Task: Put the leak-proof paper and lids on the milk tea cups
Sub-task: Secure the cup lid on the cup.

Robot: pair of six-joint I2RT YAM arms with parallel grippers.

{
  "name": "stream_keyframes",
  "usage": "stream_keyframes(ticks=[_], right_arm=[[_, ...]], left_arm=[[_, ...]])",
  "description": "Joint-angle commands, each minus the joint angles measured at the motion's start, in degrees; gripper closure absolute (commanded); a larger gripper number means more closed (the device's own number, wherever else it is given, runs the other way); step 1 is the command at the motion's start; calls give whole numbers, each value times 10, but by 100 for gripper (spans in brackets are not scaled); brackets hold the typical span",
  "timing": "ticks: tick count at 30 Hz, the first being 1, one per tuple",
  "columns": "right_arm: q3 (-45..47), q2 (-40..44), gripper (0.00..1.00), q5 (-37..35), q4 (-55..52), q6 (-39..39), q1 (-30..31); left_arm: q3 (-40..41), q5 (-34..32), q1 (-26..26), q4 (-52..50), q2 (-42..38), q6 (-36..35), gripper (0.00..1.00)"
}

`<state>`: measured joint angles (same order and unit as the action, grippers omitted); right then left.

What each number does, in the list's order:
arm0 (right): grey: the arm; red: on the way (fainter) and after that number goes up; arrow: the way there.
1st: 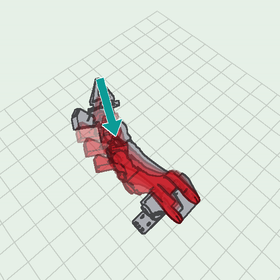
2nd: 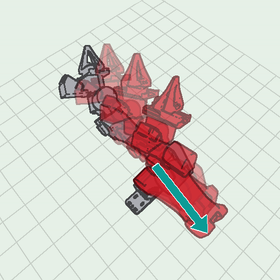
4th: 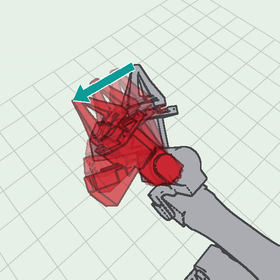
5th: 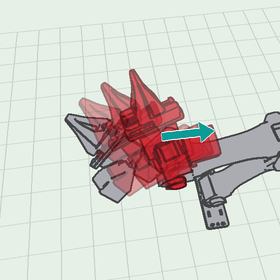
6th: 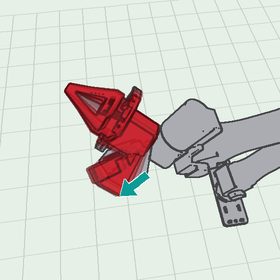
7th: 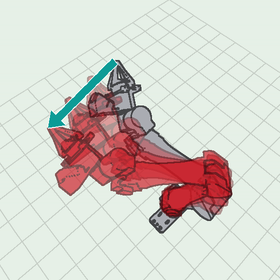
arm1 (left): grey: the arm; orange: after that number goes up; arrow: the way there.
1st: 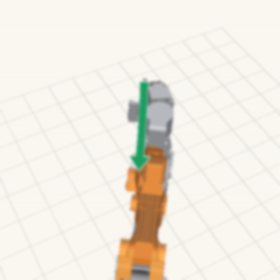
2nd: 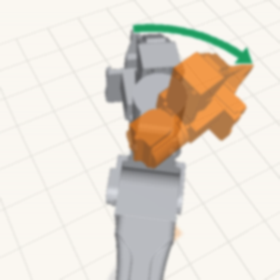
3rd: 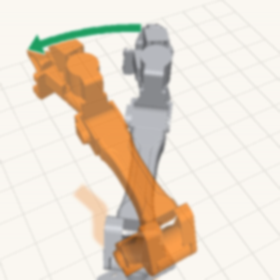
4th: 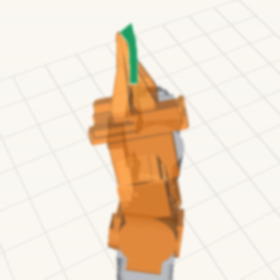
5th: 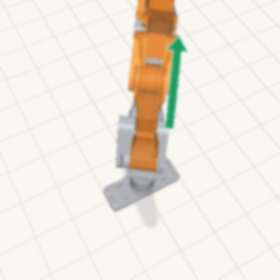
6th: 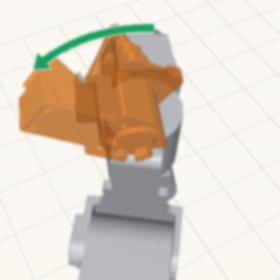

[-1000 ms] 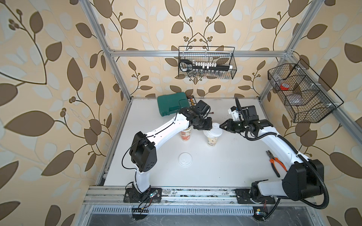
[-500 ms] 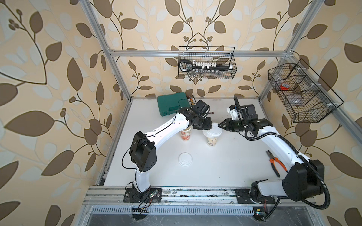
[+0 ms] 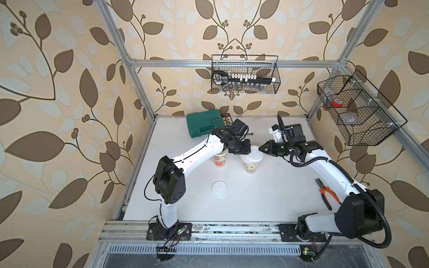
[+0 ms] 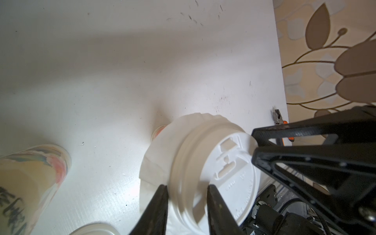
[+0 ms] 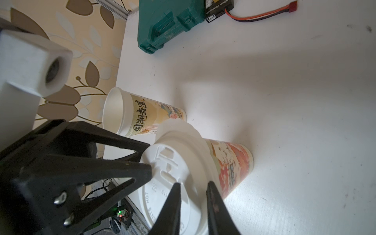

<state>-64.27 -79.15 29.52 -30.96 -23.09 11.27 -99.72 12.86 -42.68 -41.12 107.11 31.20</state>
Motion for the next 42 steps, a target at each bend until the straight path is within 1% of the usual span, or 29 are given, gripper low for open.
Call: stream_keyframes(ticks=[1,13,23,42], right_arm=[[-13,3,77,-7,-11,6,5],[-9,1,78,-11,-12,8,6],[-4,1,78,-13,-11,7,10],[23,-1,80,-26,-5,9,11]], left_arm=[[15,-16,3,-9,-22,-11,67],[24,-29,4,-12,-18,-11,69],[34,-33,8,-15,-20,-11,69],[70,-24,12,-1,-9,-6,71]])
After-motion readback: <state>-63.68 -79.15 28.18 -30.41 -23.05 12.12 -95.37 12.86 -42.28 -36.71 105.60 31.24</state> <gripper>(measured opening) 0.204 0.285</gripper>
